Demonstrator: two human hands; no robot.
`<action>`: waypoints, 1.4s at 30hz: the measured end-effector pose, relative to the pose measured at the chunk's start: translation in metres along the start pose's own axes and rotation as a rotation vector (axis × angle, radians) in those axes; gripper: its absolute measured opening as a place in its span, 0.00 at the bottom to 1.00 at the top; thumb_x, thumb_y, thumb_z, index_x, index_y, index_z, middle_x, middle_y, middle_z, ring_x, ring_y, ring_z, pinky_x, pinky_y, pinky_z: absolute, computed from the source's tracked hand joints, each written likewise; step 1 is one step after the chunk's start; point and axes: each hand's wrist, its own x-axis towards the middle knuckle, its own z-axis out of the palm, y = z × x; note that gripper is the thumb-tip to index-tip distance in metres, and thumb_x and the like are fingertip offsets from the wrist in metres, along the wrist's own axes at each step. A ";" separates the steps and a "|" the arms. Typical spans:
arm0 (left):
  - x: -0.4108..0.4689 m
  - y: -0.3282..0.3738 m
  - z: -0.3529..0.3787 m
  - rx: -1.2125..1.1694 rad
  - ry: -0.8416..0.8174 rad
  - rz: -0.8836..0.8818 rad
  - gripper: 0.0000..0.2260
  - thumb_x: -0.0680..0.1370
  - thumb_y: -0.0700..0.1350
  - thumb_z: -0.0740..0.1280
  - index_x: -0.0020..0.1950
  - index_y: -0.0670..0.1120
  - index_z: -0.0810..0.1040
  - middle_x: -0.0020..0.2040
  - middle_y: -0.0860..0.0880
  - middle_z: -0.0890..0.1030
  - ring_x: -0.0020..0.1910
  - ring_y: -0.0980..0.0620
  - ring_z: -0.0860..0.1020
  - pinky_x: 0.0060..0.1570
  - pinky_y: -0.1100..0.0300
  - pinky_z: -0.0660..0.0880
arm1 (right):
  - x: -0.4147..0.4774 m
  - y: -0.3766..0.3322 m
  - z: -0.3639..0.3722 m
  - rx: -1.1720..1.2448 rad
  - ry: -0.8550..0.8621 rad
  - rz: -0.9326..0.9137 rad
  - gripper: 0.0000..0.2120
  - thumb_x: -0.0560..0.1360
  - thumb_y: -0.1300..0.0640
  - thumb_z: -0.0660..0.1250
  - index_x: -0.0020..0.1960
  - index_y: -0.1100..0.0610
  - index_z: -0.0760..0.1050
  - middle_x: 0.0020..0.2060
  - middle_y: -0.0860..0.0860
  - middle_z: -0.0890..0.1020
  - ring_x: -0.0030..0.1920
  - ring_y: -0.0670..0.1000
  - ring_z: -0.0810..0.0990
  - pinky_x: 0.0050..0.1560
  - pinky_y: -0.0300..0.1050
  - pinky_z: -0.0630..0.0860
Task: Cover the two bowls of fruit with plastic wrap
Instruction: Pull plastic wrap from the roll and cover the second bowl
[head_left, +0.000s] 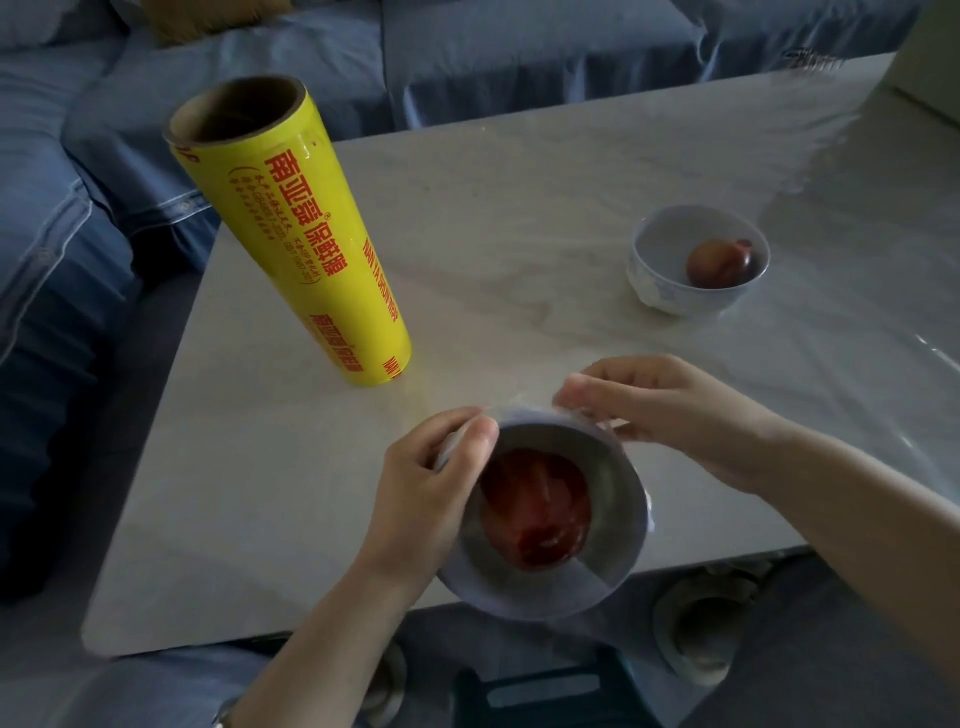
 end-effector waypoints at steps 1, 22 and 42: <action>-0.002 0.001 0.000 0.024 -0.010 0.003 0.11 0.68 0.54 0.65 0.44 0.51 0.82 0.39 0.59 0.84 0.42 0.63 0.80 0.39 0.73 0.74 | 0.004 -0.004 0.002 -0.059 -0.001 0.023 0.25 0.60 0.37 0.66 0.43 0.57 0.81 0.36 0.49 0.81 0.41 0.47 0.78 0.48 0.43 0.75; -0.009 0.003 -0.008 0.122 -0.186 0.049 0.17 0.61 0.63 0.64 0.45 0.57 0.79 0.44 0.69 0.81 0.48 0.67 0.79 0.42 0.76 0.72 | 0.018 -0.010 -0.004 -0.039 -0.348 0.497 0.21 0.67 0.39 0.63 0.43 0.59 0.74 0.19 0.45 0.66 0.19 0.41 0.65 0.23 0.31 0.63; -0.007 0.011 -0.008 0.070 -0.263 0.166 0.16 0.62 0.56 0.68 0.49 0.57 0.79 0.46 0.68 0.82 0.49 0.67 0.80 0.46 0.75 0.72 | 0.027 0.004 0.023 -0.308 0.061 0.024 0.16 0.71 0.47 0.70 0.28 0.54 0.76 0.24 0.47 0.72 0.26 0.43 0.68 0.27 0.32 0.66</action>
